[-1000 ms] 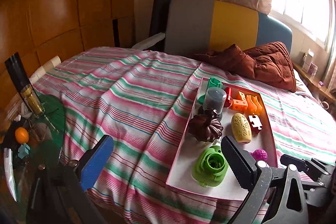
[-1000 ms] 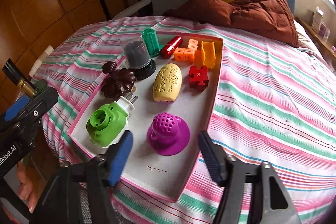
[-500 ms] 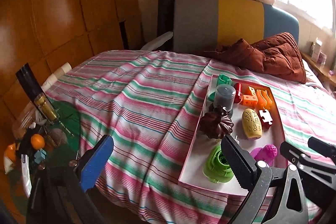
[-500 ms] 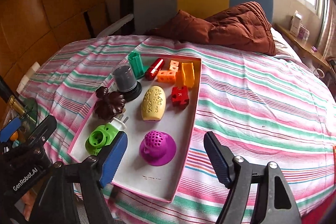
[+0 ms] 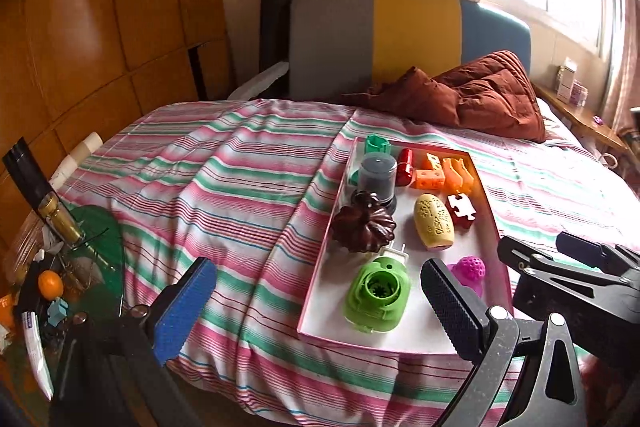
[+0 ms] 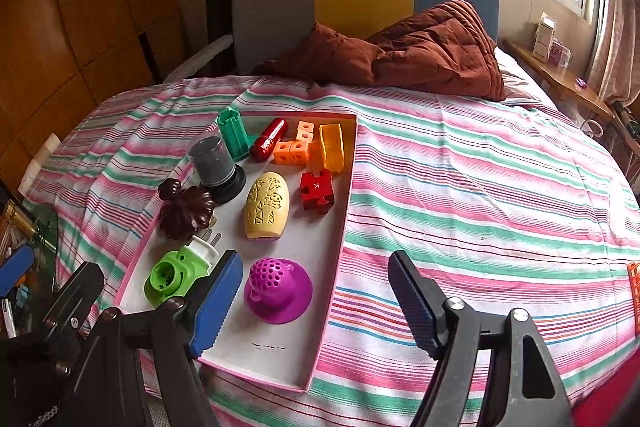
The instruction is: Organize rigid objects
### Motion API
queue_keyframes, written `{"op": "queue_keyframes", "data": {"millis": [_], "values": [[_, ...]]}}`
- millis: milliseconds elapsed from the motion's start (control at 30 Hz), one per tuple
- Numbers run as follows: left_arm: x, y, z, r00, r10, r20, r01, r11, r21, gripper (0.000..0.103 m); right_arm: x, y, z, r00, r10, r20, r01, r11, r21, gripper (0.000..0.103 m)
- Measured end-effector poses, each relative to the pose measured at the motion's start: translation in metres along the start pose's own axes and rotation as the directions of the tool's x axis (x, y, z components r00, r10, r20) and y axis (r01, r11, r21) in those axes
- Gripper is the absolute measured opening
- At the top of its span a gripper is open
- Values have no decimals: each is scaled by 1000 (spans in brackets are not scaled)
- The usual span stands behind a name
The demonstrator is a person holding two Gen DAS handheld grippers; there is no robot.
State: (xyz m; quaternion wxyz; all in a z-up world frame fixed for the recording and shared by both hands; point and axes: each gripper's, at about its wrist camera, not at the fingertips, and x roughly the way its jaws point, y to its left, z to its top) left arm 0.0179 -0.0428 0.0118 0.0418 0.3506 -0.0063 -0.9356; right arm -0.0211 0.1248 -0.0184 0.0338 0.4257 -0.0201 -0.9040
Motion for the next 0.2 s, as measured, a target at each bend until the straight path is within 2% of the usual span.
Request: {"op": "queue_keyframes", "data": {"millis": [200], "values": [[4,-2,-2,1000,-7,-27,7,1000,-5,103,2,-4,0,1000,-2,-4,2,1000,11,76]]}}
